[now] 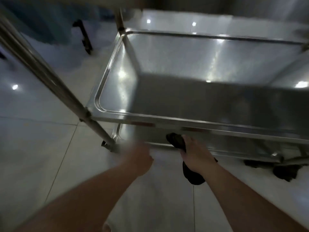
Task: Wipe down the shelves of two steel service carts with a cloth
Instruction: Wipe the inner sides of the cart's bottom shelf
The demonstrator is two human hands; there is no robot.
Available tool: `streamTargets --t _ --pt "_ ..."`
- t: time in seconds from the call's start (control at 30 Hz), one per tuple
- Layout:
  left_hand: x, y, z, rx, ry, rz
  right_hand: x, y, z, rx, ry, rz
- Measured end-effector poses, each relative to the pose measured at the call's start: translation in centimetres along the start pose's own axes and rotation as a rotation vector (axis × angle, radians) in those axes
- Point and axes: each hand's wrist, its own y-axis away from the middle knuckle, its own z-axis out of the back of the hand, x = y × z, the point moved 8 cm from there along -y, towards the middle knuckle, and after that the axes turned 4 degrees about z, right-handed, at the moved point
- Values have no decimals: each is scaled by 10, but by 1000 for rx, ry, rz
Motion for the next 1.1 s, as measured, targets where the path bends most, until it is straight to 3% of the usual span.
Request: streamTargets --t 0.27,0.57,0.73,0.9,1.03,1.1 --pt "13 -82 -32 -285 -137 -188 18 -92 -50 -243 65 238" --pt "85 -79 -76 -336 -124 -178 74 -119 -89 -333 48 382" --pt "133 -67 -105 -360 36 -122 103 -128 -113 -376 44 430" --pt "193 -62 -120 -334 47 -56 136 -152 -121 -427 145 376" --pt "230 -64 -109 -482 335 87 177 -190 -129 -422 68 345" --pt "234 -64 -93 -611 539 103 199 -211 -142 -333 -39 372"
